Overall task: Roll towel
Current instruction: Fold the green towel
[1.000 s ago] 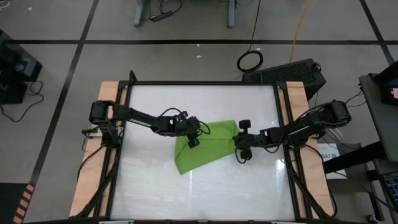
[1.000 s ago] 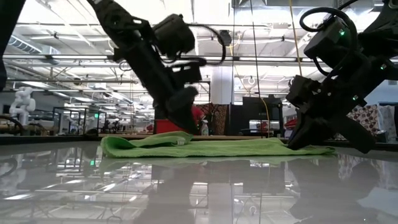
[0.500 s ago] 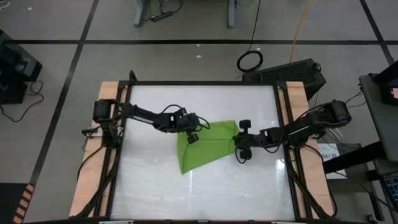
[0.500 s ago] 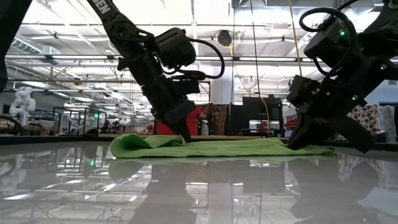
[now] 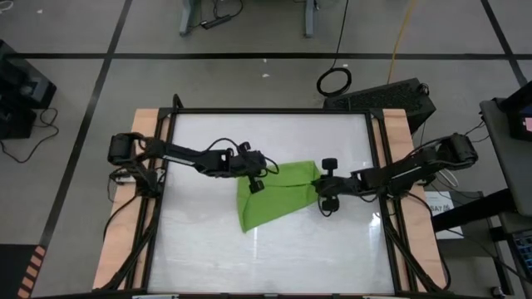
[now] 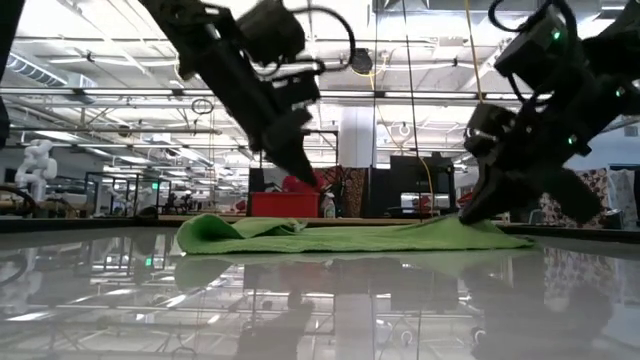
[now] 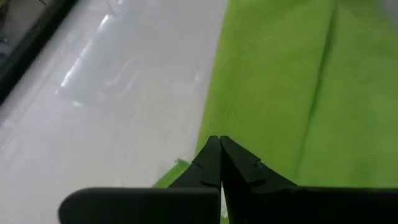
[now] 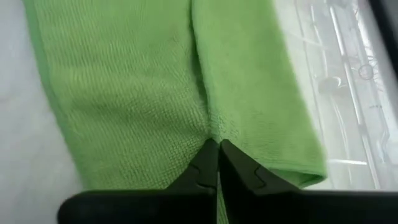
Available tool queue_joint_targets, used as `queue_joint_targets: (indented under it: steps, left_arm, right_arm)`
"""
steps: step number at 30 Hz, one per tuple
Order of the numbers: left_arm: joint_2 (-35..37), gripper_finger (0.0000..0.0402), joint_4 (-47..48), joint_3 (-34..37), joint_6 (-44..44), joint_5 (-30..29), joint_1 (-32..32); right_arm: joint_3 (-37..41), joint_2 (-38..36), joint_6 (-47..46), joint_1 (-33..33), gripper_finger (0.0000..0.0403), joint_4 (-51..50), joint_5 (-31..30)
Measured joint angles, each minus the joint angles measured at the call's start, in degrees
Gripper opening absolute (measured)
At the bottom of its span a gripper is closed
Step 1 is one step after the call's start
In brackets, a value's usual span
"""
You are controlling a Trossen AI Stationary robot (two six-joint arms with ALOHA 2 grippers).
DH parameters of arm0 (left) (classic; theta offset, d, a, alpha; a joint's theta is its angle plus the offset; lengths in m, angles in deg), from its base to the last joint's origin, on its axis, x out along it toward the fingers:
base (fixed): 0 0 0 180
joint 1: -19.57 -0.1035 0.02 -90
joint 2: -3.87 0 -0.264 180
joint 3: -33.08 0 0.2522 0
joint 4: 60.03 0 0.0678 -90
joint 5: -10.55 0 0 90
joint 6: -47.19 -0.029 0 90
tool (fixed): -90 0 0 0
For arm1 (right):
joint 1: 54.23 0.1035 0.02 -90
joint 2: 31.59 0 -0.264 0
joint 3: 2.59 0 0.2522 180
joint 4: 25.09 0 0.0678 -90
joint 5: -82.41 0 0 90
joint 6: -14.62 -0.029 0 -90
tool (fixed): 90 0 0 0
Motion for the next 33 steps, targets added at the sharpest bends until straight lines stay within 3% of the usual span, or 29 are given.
queue_joint_targets:
  steps: [6,15,22,33]
  left_arm:
    - [1.3,0.0011,5.1,0.0,2.4,1.9,0.1]
    - [-3.8,0.0113,3.7,0.1,6.2,1.7,0.1]
    - [-7.6,0.0177,4.5,0.1,6.5,3.8,0.1]
    - [-8.6,0.0182,4.9,0.0,6.6,4.6,1.7]
  right_arm:
    - [-1.9,-6.1,-0.1,0.0,0.0000,-2.7,3.9]
    - [-3.3,-7.4,-5.9,0.0,0.0002,-8.2,10.6]
    - [-3.3,-7.1,-13.8,0.5,0.0022,-14.3,19.6]
    - [-3.3,-7.1,-15.0,3.8,0.0061,-14.8,16.0]
